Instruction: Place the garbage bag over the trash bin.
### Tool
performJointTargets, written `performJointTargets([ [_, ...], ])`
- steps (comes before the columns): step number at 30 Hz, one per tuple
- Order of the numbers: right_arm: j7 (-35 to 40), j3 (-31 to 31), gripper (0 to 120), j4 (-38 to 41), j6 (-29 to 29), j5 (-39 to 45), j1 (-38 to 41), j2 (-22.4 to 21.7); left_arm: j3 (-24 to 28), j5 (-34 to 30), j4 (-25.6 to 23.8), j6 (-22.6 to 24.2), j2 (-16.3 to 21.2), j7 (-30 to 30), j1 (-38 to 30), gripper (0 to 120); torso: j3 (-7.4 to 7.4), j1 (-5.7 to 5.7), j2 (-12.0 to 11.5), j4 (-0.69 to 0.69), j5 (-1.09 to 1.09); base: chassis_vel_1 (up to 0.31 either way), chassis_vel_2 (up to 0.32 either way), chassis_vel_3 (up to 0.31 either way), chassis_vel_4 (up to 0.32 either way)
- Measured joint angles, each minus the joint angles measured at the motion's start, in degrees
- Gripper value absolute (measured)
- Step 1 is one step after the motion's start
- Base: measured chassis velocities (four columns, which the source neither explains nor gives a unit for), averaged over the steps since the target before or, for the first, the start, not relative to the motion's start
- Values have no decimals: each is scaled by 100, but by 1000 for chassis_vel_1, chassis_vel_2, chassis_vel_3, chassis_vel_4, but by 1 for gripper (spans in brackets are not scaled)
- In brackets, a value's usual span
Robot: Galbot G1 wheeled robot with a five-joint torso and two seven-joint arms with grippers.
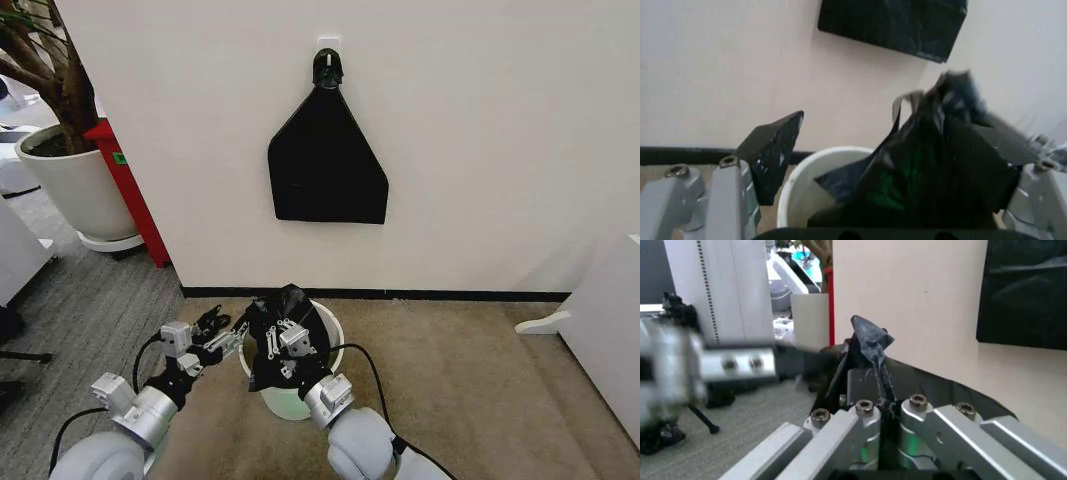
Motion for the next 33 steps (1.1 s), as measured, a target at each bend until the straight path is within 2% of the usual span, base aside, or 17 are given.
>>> performJointTargets([
  [4,-39,-18,0,108,7,-7,-55,-14,42,-153,-26,171,94,83,-38,80,0,0,0,0,1,0,0,0,0],
  [16,-72,-84,0,185,13,-89,-119,-20,32,-177,-30,199,-8,91,-76,77,0,0,0,0,1,0,0,0,0],
  [20,-73,-98,0,198,15,-101,-145,-23,23,-108,-2,143,-34,222,-71,63,0,0,0,0,2,0,0,0,0],
  [21,-73,-98,0,198,15,-101,-145,-23,23,-108,-2,143,-34,222,-71,63,0,0,0,0,2,0,0,0,0],
  [24,-74,-99,0,246,15,-109,-169,-38,36,-2,70,103,-43,410,-50,48,0,0,0,0,1,0,0,0,0],
  [27,-74,-92,0,263,15,-110,-177,-47,47,40,97,99,-45,512,-39,41,0,0,0,0,1,0,0,0,0],
  [33,-73,-69,0,273,22,-111,-200,-56,49,77,126,87,-39,576,-35,15,0,0,0,0,1,0,0,0,0],
])
